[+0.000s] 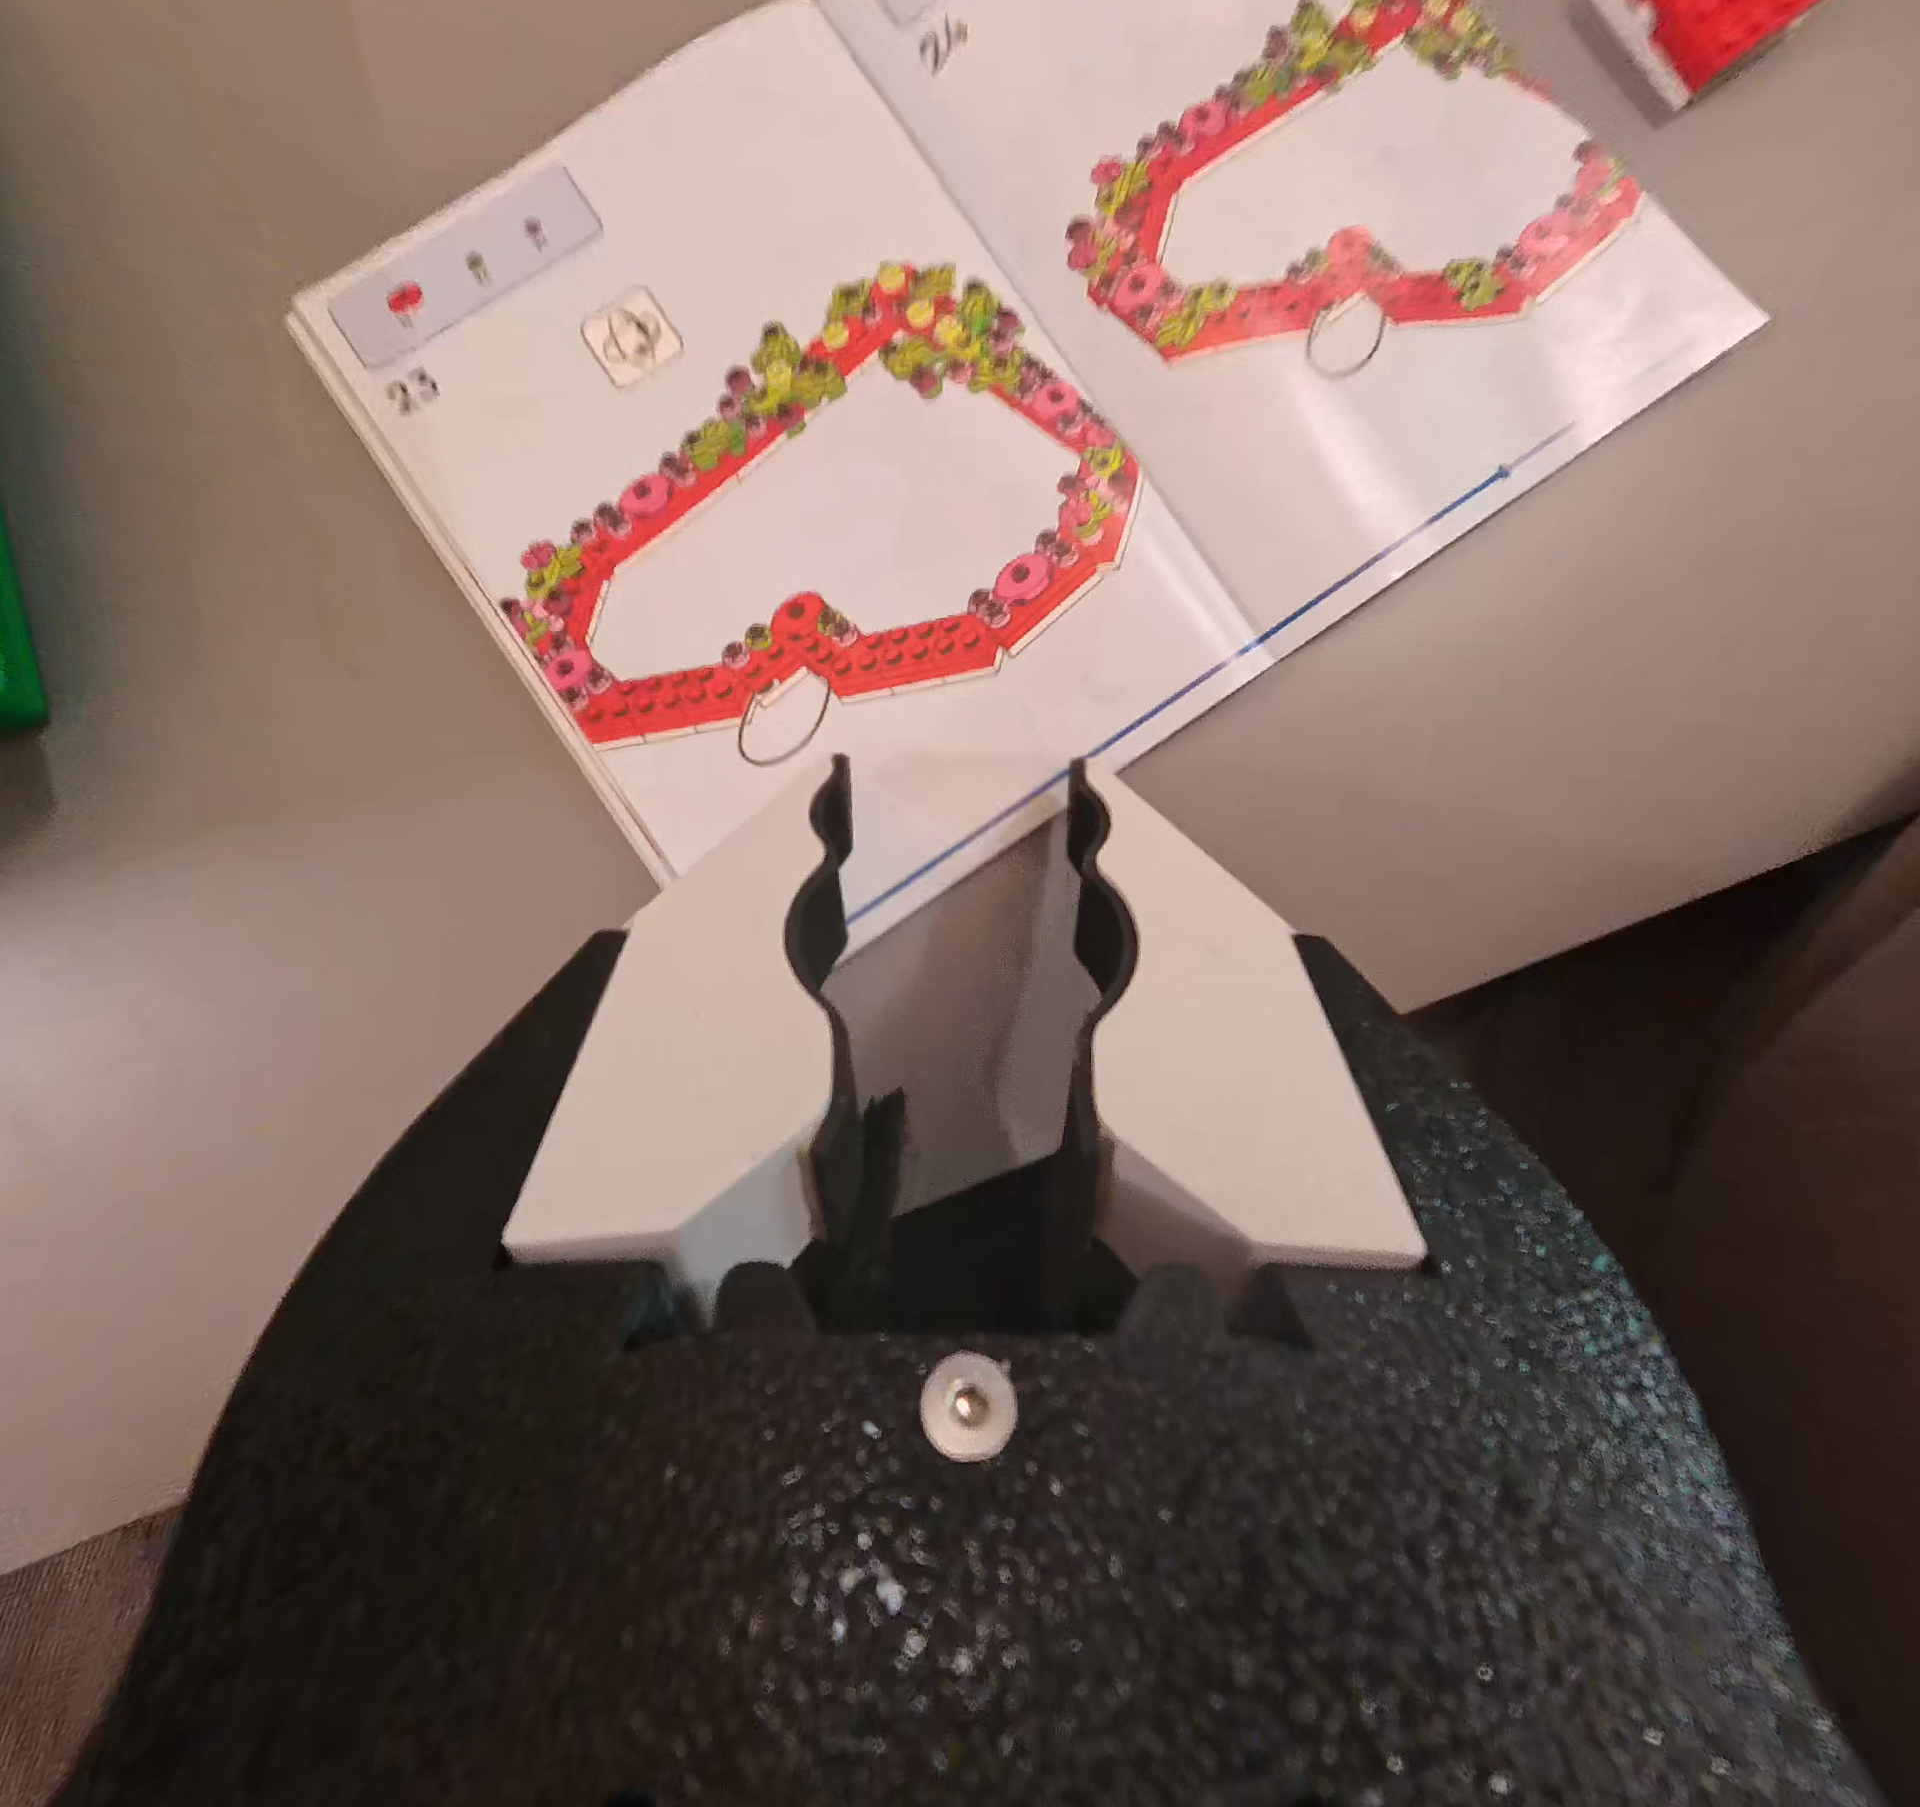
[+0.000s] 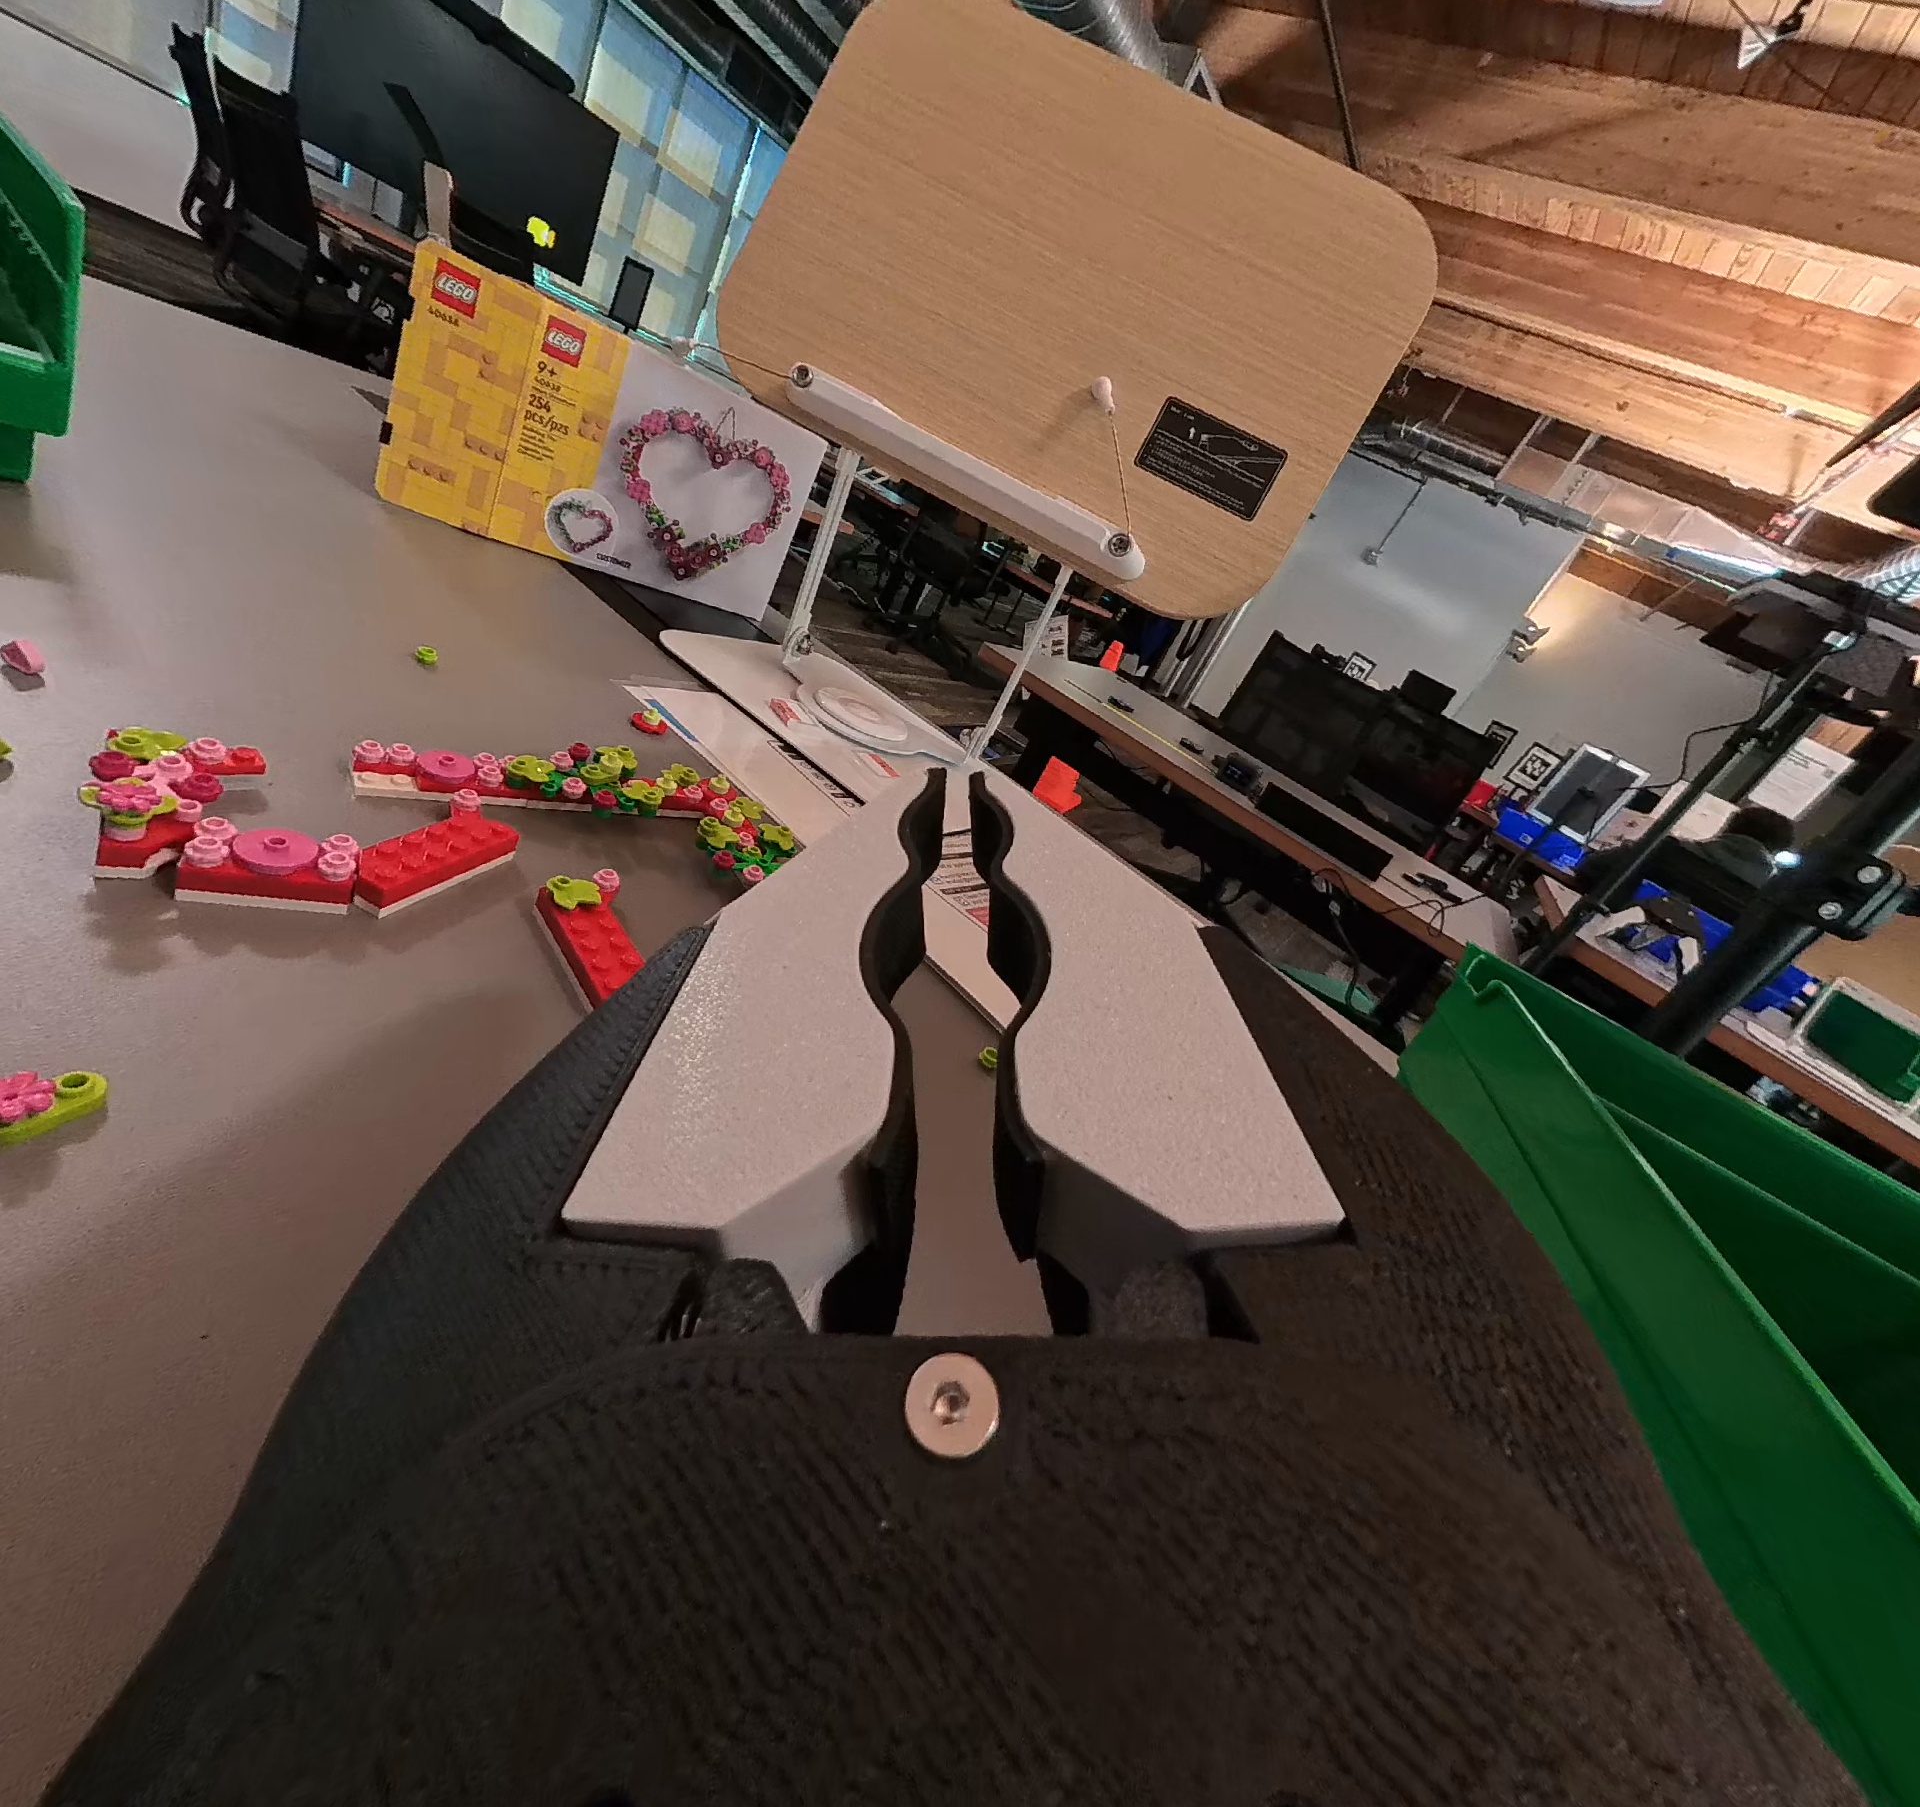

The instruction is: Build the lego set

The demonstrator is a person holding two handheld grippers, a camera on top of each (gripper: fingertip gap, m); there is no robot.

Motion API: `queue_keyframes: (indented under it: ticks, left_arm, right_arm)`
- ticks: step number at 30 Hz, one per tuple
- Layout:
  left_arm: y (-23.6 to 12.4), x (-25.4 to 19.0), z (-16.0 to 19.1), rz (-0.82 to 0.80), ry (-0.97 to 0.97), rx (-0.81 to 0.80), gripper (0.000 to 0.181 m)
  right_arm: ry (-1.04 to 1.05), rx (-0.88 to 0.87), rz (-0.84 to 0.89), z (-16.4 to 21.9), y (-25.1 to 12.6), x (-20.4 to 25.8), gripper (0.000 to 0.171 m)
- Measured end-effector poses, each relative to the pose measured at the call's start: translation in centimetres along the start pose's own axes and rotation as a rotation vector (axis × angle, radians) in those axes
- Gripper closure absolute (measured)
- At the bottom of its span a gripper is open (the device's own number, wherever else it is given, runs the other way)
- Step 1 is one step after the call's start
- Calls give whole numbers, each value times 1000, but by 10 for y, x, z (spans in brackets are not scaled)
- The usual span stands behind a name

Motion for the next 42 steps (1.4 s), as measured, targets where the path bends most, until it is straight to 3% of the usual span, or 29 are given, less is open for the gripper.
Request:
queue_keyframes:
  ticks: [1, 5, 10, 16, 21, 31, 36, 42]
  left_arm:
    - [-3, 1, -5, 0, 1, -36, 141]
    - [-19, 18, -34, -112, 14, -304, 141]
    - [-34, 51, -63, -407, 37, -618, 166]
    - [-27, 67, -79, -501, 10, -991, 171]
    - [4, 83, -69, -493, -83, -996, 175]
    - [13, 79, -72, -538, 0, -941, 173]
    - [9, 80, -71, -538, -16, -972, 175]
    - [5, 79, -71, -511, -25, -1024, 158]
  right_arm:
    - [-2, 0, 1, 0, 0, 0, 168]
    - [-2, -1, 1, 0, 0, 0, 168]
    - [-1, -1, 0, 0, 0, 0, 168]
    - [-3, 2, -2, 0, 0, 0, 168]
    - [9, 0, 2, 1, 0, -1, 168]
    - [7, 9, -1, 2, 1, 0, 168]
    - [24, -2, 52, 2, 0, -6, 155]
    - [36, -34, 30, 0, -1, -5, 153]
Point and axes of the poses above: each gripper's, where its closed fingertips meet, y out along the fingers, z out of its underside, x = y × z across the jaws, the point moved 7 cm from there along -y, back along the fingers, and after that the axes turned 6 degrees about -z, right-handed, at the moved point
